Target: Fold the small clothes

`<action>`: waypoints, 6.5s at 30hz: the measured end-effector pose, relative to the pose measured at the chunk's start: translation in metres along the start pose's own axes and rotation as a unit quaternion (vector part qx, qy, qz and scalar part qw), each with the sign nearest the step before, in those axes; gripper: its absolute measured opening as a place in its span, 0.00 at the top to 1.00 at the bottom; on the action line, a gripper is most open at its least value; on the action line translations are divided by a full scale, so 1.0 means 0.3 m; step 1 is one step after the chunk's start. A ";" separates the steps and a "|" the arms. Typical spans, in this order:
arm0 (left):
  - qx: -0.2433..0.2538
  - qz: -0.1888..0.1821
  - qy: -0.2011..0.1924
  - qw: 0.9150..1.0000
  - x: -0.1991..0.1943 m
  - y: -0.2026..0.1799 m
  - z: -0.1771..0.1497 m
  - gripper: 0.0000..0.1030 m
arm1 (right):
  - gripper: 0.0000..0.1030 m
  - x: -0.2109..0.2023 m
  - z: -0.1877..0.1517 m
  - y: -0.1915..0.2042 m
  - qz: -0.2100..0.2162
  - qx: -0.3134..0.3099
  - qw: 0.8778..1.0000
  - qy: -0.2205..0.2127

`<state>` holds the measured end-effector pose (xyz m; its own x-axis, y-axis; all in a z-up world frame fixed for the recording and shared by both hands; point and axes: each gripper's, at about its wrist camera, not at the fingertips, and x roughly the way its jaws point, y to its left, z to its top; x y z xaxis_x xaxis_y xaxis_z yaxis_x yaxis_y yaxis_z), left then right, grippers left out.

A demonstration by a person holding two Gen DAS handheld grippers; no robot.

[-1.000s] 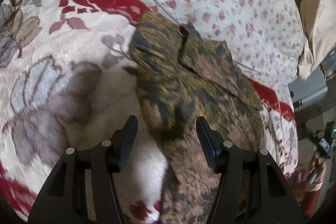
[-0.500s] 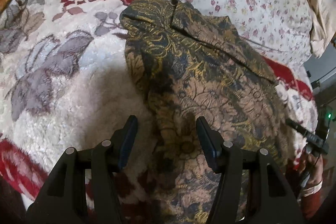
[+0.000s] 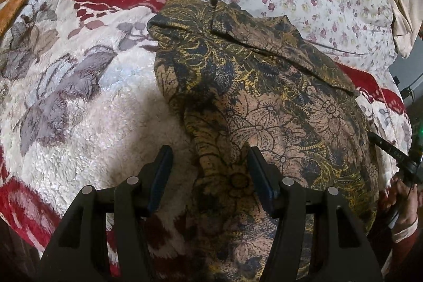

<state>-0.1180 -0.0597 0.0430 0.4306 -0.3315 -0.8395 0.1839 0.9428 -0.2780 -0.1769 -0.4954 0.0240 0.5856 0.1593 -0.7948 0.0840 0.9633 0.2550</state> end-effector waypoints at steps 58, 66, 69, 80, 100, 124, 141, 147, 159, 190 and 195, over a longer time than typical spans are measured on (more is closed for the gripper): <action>-0.001 -0.053 0.113 0.992 -0.114 -0.005 -0.410 0.43 | 0.45 -0.206 -0.533 0.049 0.081 0.013 0.981 0.176; -0.013 -0.067 0.119 0.991 -0.129 0.022 -0.408 0.86 | 0.93 -0.226 -0.520 0.108 0.087 -0.045 0.983 0.158; -0.016 -0.105 0.107 0.989 -0.178 0.023 -0.392 0.89 | 0.93 -0.260 -0.483 0.129 0.103 -0.055 0.984 0.135; -0.095 -0.195 -0.101 0.971 -0.540 0.172 -0.140 0.93 | 0.94 -0.540 -0.201 0.119 0.191 0.000 0.980 -0.054; -0.089 -0.100 0.100 0.986 -0.189 0.077 -0.352 0.44 | 0.94 -0.436 -0.129 0.032 0.178 0.033 0.982 -0.049; -0.072 -0.178 0.068 0.979 -0.262 0.042 -0.306 0.93 | 0.94 -0.422 -0.110 0.032 0.191 0.039 0.980 -0.048; -0.076 -0.204 -0.121 0.969 -0.410 0.090 0.255 0.93 | 0.94 -0.335 0.192 0.045 0.194 0.063 0.972 -0.120; -0.068 -0.180 -0.111 0.975 -0.224 0.065 0.492 0.93 | 0.94 -0.154 0.388 -0.019 0.177 0.096 0.973 -0.114; -0.078 -0.104 -0.050 0.990 0.216 0.096 0.754 0.93 | 0.94 0.294 0.616 -0.123 0.134 0.135 0.980 -0.066; -0.107 -0.089 0.025 0.990 0.385 0.104 0.939 0.43 | 0.49 0.560 0.804 0.075 0.075 0.024 0.997 -0.019; -0.122 -0.119 0.014 0.985 0.322 0.164 0.927 0.43 | 0.48 0.481 0.809 0.051 0.078 0.028 0.996 -0.033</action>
<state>0.1785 -0.0549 0.0781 0.3760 -0.5467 -0.7482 0.0572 0.8196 -0.5701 0.1046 -0.5102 0.0468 0.6474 0.2899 -0.7049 0.0320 0.9137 0.4052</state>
